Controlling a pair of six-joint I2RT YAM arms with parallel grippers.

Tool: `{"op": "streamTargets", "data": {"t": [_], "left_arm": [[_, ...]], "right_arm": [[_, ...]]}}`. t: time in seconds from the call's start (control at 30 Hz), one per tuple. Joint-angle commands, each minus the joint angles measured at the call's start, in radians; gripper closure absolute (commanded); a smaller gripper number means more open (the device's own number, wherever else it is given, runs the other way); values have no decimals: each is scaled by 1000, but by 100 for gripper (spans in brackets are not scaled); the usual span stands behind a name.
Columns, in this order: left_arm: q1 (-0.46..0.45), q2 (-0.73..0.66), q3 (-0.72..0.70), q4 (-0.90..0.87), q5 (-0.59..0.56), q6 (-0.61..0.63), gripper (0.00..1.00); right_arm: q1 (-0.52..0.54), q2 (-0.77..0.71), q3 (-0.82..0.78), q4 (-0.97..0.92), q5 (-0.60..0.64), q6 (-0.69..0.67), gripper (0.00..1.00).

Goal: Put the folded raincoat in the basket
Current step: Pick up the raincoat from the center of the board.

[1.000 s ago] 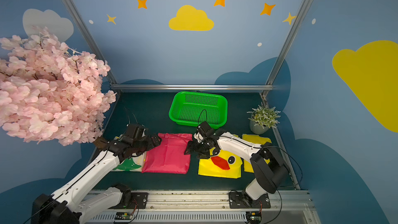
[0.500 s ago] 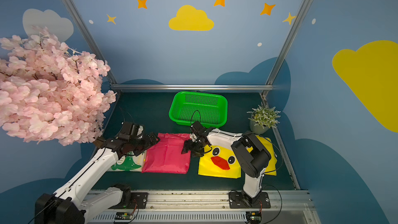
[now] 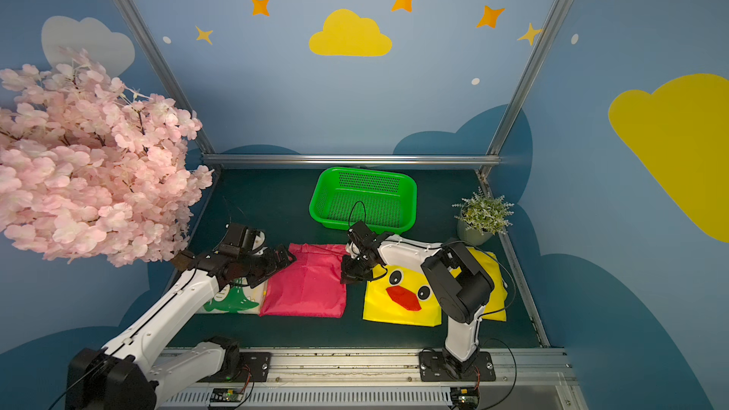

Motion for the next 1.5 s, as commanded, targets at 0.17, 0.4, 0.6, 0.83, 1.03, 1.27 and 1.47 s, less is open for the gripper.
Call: {"op": "streamTargets", "data": {"t": [0.17, 0.4, 0.6, 0.83, 1.03, 1.27, 1.47], "left_arm": [[-5, 58, -29, -8, 63, 21, 0], [-45, 154, -58, 44, 70, 14, 0], [-68, 223, -94, 99, 56, -3, 0], [-69, 268, -149, 168, 75, -18, 1], [-69, 232, -205, 274, 127, -53, 42], [-68, 115, -223, 223, 116, -70, 98], [-69, -88, -220, 114, 96, -112, 98]], "right_arm": [[-63, -159, -152, -69, 44, -48, 100], [-94, -190, -195, -75, 24, -67, 100], [-88, -160, -171, -68, -3, -71, 100], [-80, -147, -156, -75, -13, -84, 100], [-72, -142, -156, -78, -21, -87, 100], [-53, -142, -148, -83, -36, -87, 100], [-26, -189, -121, -122, -40, -81, 100]]}}
